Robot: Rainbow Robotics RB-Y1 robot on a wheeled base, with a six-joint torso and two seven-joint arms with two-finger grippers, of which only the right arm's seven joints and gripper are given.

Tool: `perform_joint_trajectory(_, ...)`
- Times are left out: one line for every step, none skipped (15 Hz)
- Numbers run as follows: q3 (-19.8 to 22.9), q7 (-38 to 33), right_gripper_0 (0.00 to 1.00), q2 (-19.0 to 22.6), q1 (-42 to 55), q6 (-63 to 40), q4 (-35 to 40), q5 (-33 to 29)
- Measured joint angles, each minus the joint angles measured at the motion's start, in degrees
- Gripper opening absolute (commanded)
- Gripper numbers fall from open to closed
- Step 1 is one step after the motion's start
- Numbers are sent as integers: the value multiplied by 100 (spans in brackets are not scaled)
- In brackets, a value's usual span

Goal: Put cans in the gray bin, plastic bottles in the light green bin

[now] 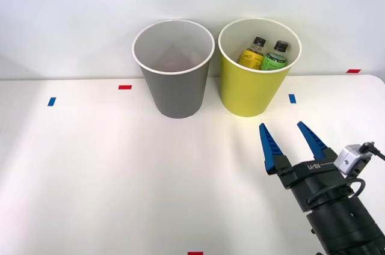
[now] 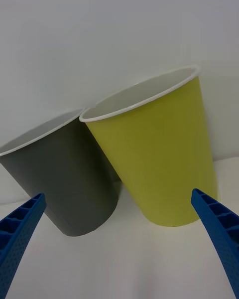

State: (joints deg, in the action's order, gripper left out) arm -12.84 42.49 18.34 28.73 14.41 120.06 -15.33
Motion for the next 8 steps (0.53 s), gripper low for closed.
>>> perform_joint_trajectory(-25, 19, 100, -10, 41, 1, 0, -22)
perform_joint_trajectory(-72, 36, 100, -37, 58, 1, -8, -35)
perform_joint_trajectory(-113, 56, 100, -89, 61, 1, -41, -50)
perform_joint_trajectory(-138, 89, 100, -147, 58, 4, -80, -77)
perform_joint_trajectory(-167, 134, 100, -197, 56, 33, -132, -113)
perform_joint_trajectory(-194, 171, 100, -253, 52, 124, -233, -152)
perform_joint_trajectory(-200, 201, 100, -352, 45, 392, -426, -228)
perform_joint_trajectory(-175, 228, 100, -487, 42, 668, -634, -385)
